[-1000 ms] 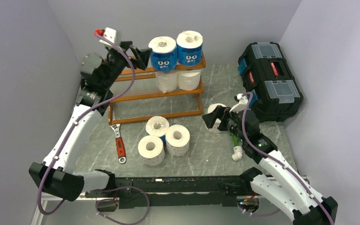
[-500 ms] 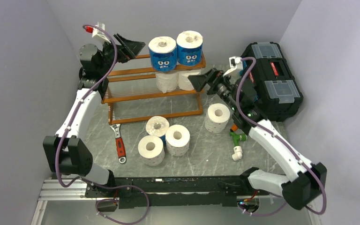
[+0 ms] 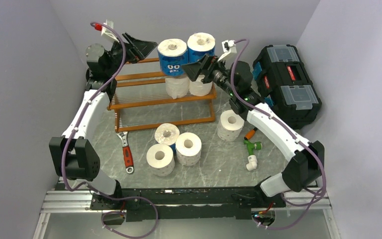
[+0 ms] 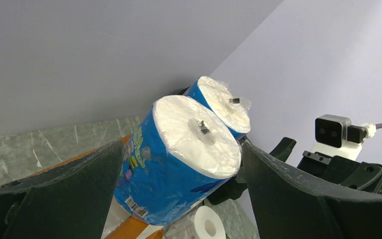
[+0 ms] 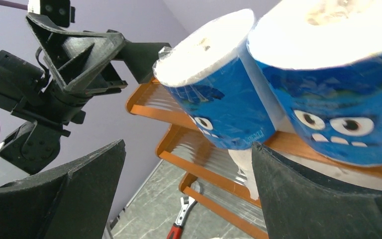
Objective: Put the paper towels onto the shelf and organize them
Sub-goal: Place the paper towel on the shelf.
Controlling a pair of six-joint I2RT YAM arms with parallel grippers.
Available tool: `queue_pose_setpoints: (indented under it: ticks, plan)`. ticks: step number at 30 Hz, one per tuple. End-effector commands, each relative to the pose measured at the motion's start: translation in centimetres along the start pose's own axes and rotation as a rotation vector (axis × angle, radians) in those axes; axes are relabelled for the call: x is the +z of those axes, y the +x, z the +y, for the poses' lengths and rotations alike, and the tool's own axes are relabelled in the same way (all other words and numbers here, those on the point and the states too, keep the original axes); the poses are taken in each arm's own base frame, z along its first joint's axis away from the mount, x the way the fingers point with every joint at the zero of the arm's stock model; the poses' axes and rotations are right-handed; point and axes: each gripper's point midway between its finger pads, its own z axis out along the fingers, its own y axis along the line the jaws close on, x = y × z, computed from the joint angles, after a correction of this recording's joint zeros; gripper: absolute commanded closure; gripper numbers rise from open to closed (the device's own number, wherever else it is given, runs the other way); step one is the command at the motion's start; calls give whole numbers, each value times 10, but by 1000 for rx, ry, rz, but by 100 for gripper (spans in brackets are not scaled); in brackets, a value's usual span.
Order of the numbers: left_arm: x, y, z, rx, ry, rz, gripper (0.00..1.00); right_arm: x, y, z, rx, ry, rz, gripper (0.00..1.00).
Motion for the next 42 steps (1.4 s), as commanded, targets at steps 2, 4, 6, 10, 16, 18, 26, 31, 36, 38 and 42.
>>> queue_pose_setpoints:
  ticks: [2, 4, 6, 10, 16, 18, 26, 31, 36, 38, 42]
  plan:
    - [7, -7, -13, 15, 80, 1, 6, 18, -23, 24, -36, -71, -44, 0]
    - [8, -5, -12, 10, 83, 6, 6, 25, -19, 20, -35, -63, -34, 0]
    - [8, -4, -10, 9, 83, 12, 6, 31, -16, 18, -32, -65, -30, 1]
    - [12, -3, -8, 11, 89, 20, 6, 44, -11, 20, -37, -75, -22, 1]
    - [17, -1, -7, 1, 103, 35, 7, 57, -8, 15, -39, -61, -22, 1]
    - [19, 2, -6, -3, 107, 44, 8, 59, -8, 13, -42, -49, -26, 2]
    - [29, 14, -8, 6, 128, 95, 14, 66, -3, 4, -54, -6, -28, 5]
    - [33, 18, -14, 11, 150, 110, 19, 69, 1, 1, -66, 10, -28, 6]
    - [36, 21, -20, 11, 175, 119, 30, 70, 0, 1, -87, 20, -42, 10]
    - [37, 21, -23, 13, 183, 120, 32, 71, 1, 2, -96, 21, -45, 11]
    - [38, 20, -24, 19, 189, 112, 33, 73, 1, 6, -122, 24, -56, 12]
